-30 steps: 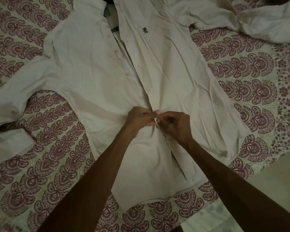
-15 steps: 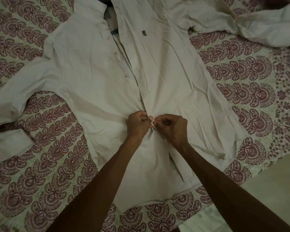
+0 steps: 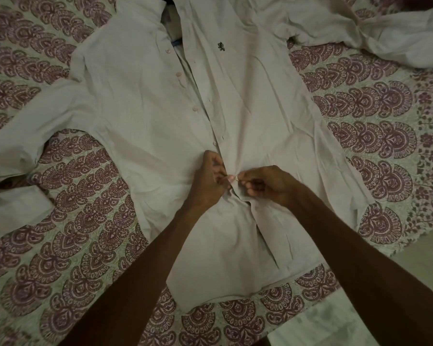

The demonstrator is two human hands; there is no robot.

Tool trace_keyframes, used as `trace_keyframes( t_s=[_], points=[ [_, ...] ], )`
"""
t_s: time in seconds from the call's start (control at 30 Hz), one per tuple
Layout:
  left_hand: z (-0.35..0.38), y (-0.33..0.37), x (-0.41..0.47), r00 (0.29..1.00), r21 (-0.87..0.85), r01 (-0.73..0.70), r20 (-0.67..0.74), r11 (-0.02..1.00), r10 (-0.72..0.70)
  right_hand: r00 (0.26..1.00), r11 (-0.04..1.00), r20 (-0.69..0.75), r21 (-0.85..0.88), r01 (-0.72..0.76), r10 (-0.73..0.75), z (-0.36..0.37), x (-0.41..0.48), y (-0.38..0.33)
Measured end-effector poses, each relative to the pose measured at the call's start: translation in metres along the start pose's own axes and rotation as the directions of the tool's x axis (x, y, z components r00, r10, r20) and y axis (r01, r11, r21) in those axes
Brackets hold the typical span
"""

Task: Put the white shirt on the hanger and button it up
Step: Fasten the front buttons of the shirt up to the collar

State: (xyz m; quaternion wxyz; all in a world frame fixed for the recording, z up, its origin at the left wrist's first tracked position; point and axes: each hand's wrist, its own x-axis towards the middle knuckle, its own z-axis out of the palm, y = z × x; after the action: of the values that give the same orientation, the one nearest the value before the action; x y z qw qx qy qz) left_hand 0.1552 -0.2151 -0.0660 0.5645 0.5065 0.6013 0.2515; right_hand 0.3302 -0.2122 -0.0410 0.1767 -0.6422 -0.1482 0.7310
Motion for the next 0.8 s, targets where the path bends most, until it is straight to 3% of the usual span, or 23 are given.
trace_keyframes(
  t_s=[0.13, 0.2, 0.27, 0.33, 0.4, 0.43, 0.47, 0.53, 0.63, 0.8],
  points=[
    [-0.004, 0.014, 0.000, 0.967, 0.355, -0.249, 0.135, 0.901, 0.214, 0.984, 0.975, 0.033, -0.146, -0.168, 0.174, -0.002, 0.010, -0.021],
    [-0.002, 0.019, -0.001, 0.961, 0.415, -0.275, 0.157, 0.868, 0.229, 0.978, 0.966, 0.027, -0.163, -0.199, 0.206, 0.001, 0.010, -0.027],
    [-0.002, 0.017, 0.001, 0.979, 0.349, -0.202, 0.109, 0.915, 0.175, 0.984, 0.943, -0.083, -0.282, -0.174, 0.157, 0.006, 0.007, -0.030],
    [-0.003, 0.015, 0.004, 0.997, 0.236, -0.080, 0.028, 0.969, 0.076, 0.941, 0.803, -0.282, -0.595, -0.019, -0.187, 0.013, 0.010, -0.028],
    [-0.008, 0.015, 0.011, 0.992, 0.216, -0.012, -0.123, 0.976, 0.039, 0.724, 0.570, -0.303, -0.808, 0.150, -0.620, 0.027, 0.009, -0.031],
    [-0.012, 0.016, 0.016, 0.970, 0.232, -0.009, -0.233, 0.973, 0.065, 0.637, 0.515, -0.266, -0.823, 0.241, -0.723, 0.035, 0.008, -0.036],
    [-0.019, 0.016, 0.022, 0.939, 0.232, -0.007, -0.332, 0.973, 0.086, 0.596, 0.484, -0.231, -0.819, 0.308, -0.769, 0.043, 0.011, -0.042],
    [-0.033, 0.017, 0.036, 0.912, 0.195, -0.004, -0.402, 0.981, 0.083, 0.611, 0.424, -0.178, -0.859, 0.286, -0.771, 0.057, 0.024, -0.052],
    [-0.044, 0.018, 0.055, 0.949, 0.268, -0.045, -0.289, 0.962, 0.125, 0.674, 0.252, -0.141, -0.965, 0.069, -0.725, 0.069, 0.046, -0.058],
    [-0.038, 0.024, 0.066, 0.955, 0.521, -0.175, -0.117, 0.836, 0.273, 0.665, 0.281, -0.187, -0.959, 0.035, -0.723, 0.066, 0.048, -0.061]
  ],
)
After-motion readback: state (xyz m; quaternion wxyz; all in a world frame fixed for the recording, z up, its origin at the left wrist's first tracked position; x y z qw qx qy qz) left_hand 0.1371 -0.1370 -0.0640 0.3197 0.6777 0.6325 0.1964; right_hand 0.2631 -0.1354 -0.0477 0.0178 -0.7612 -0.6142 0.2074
